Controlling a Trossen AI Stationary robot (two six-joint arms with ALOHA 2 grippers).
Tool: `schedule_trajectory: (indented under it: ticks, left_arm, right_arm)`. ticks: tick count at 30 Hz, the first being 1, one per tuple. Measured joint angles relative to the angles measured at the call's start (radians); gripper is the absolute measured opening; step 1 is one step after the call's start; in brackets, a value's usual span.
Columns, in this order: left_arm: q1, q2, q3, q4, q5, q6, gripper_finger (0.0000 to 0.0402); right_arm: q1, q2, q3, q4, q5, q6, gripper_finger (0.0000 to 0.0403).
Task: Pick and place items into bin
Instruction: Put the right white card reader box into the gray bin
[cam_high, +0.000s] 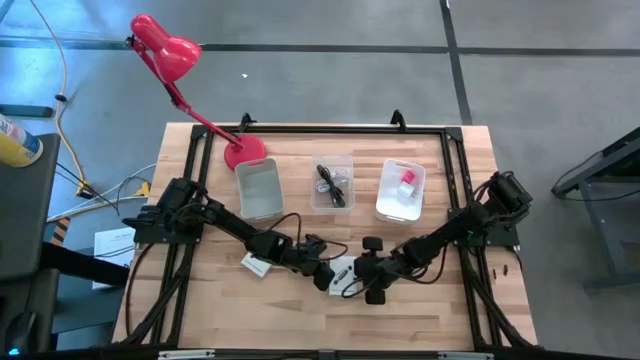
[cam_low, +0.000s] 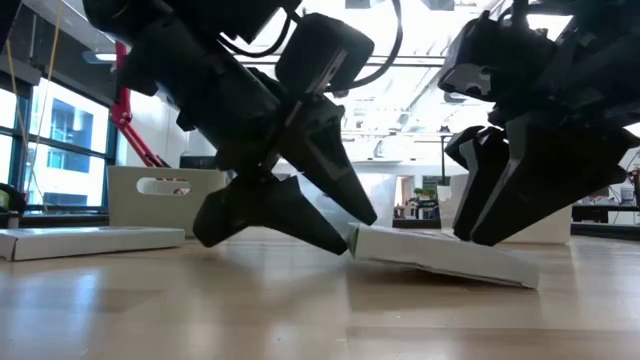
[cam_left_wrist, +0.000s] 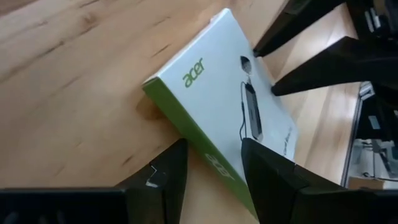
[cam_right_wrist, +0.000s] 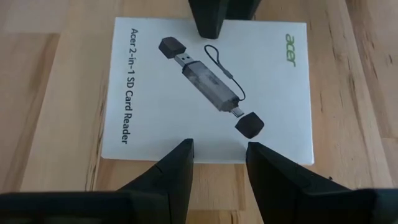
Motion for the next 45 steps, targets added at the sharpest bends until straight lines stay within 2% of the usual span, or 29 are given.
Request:
schedule_trajectory:
  ticks: [5, 12, 23, 27, 45]
  left_arm:
    - [0.001, -0.001, 0.0, 0.03, 0.043, -0.026, 0.0138]
    - [0.0, -0.002, 0.002, 0.049, 0.052, -0.031, 0.0138]
    - [0.0, -0.005, 0.003, 0.116, 0.028, -0.028, 0.0138]
    - [0.0, -0.005, 0.003, 0.117, -0.002, -0.02, 0.0138]
    - [0.0, -0.005, 0.003, 0.111, -0.006, 0.01, 0.0138]
  right_arm:
    - [0.0, 0.0, 0.0, 0.001, 0.0, -0.008, 0.0142]
    - [0.001, 0.0, -0.002, 0.01, 0.011, -0.021, 0.0142]
    - [0.0, 0.0, -0.002, 0.026, 0.012, -0.026, 0.0142]
    - [0.0, 0.002, -0.003, 0.048, 0.019, -0.035, 0.0142]
    - [0.0, 0.002, -0.002, 0.077, 0.018, -0.076, 0.0142]
